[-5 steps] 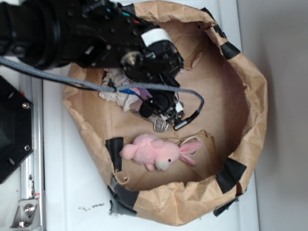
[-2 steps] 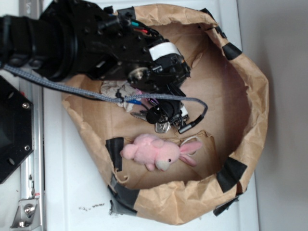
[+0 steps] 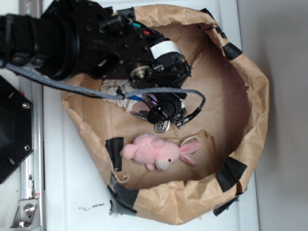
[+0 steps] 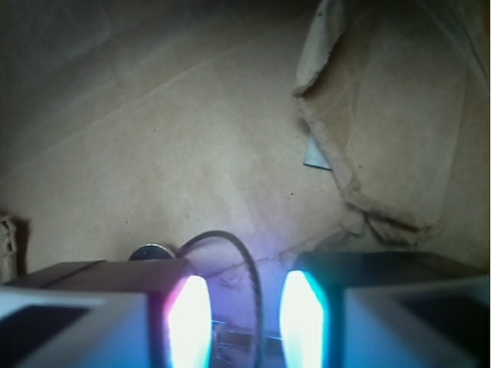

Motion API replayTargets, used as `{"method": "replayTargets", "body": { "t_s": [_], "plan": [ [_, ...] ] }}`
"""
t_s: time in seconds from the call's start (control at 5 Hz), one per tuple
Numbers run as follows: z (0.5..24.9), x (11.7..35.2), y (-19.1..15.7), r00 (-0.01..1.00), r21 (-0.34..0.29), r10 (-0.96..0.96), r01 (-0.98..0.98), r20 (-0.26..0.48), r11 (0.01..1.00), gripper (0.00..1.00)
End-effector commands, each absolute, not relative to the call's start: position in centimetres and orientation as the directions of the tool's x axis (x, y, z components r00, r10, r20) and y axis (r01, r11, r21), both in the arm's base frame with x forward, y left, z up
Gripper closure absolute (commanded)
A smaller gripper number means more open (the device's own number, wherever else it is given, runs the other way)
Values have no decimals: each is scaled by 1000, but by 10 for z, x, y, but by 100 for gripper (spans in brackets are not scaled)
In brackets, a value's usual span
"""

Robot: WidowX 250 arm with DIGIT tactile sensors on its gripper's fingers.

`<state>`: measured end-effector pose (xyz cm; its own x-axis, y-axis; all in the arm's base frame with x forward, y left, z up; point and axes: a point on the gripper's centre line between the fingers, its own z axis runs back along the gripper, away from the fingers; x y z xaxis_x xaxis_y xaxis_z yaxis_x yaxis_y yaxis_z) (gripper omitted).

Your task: Grab the silver keys.

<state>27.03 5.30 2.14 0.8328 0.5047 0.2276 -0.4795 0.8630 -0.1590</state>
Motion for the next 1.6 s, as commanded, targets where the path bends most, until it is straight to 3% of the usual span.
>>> {"method": "replayTargets", "body": {
  "t_s": [0.0,0.4,0.6,0.8,1.0,1.2,1.4],
  "plan": [
    [44,276,61,851,-154,464,-438,245,886,100],
    [82,279,60,835,-163,524,-500,168,850,100],
    [129,276,60,828,-194,560,-547,12,814,100],
    [175,251,73,870,-381,486,-480,-87,790,100],
    [174,244,70,860,-355,510,-475,7,805,100],
    [159,244,62,820,-275,554,-504,145,819,100],
    [148,237,58,825,-249,515,-461,233,852,100]
  ]
}}
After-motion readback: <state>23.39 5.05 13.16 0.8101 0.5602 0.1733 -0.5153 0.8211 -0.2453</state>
